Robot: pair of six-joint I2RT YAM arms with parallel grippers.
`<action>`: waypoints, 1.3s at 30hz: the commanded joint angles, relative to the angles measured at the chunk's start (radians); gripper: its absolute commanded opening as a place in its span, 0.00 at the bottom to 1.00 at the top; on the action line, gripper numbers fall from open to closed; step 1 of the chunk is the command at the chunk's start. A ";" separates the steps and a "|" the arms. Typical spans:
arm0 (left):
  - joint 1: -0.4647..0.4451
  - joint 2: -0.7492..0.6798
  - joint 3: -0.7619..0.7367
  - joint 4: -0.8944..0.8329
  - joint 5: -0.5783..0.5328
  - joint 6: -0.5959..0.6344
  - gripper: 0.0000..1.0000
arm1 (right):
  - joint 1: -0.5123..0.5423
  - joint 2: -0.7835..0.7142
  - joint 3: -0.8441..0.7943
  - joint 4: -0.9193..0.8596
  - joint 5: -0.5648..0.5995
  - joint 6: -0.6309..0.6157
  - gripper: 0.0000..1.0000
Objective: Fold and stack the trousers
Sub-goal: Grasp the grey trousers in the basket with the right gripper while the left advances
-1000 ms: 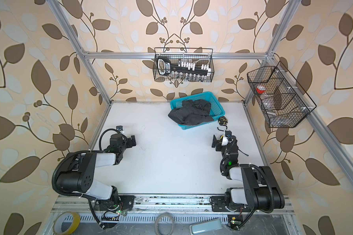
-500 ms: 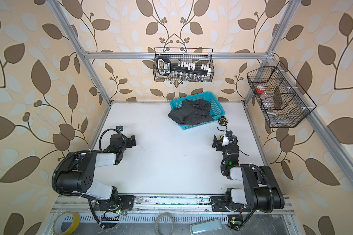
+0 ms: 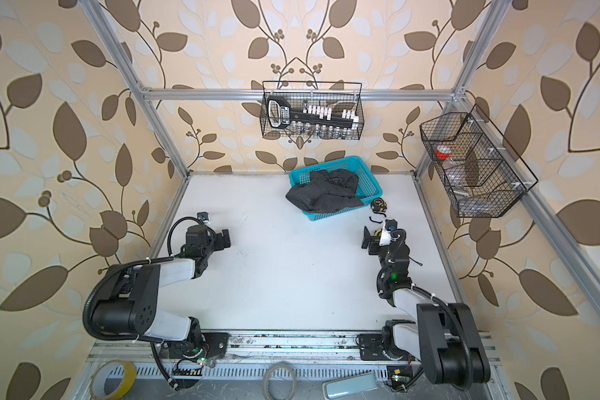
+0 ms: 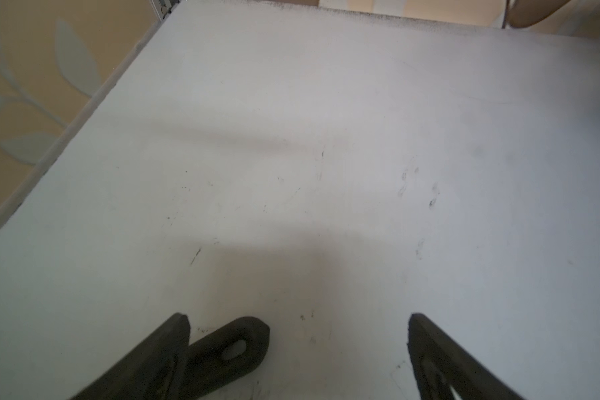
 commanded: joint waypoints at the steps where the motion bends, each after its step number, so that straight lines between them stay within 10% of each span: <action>1: 0.004 -0.117 0.079 -0.119 0.008 0.006 0.99 | -0.001 -0.090 0.043 -0.112 -0.026 0.001 1.00; 15: -0.028 -0.242 0.451 -0.686 0.328 -0.196 0.99 | 0.002 0.073 0.551 -0.636 -0.353 -0.040 1.00; 21: -0.110 -0.202 0.473 -0.652 0.583 -0.350 0.99 | 0.048 0.256 0.737 -0.740 -0.425 -0.064 1.00; 39: -0.270 -0.082 0.533 -0.547 0.668 -0.471 0.99 | 0.173 0.778 1.275 -1.055 -0.382 -0.579 1.00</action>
